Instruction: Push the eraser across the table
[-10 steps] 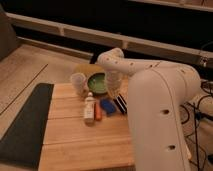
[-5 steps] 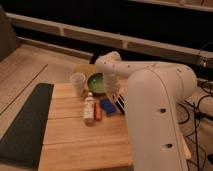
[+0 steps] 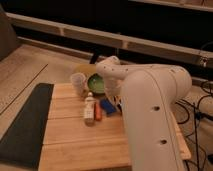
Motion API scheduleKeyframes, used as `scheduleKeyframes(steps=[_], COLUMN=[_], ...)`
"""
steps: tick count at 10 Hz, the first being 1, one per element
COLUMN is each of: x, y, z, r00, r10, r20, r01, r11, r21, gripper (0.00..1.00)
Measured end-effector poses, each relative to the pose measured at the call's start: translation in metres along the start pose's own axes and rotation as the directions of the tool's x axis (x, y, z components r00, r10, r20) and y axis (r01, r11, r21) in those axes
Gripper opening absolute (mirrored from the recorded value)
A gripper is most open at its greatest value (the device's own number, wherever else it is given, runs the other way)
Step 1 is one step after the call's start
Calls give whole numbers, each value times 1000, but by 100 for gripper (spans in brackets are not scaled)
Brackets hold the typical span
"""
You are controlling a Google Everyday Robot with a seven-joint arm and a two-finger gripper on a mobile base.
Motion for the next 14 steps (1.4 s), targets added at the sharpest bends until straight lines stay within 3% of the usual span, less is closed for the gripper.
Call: scheduleKeyframes(steps=[4,7,14], x=[-2,-5,10], y=[5,-5,-92], z=[40,47,41], r00=[997,996,985], r10=[-5,6,151], r20=[-75,-94,-88], r01=[3,-8,-147], r11=[999,1000,988], r21=[-33,-25,57], gripper=[0,0,0])
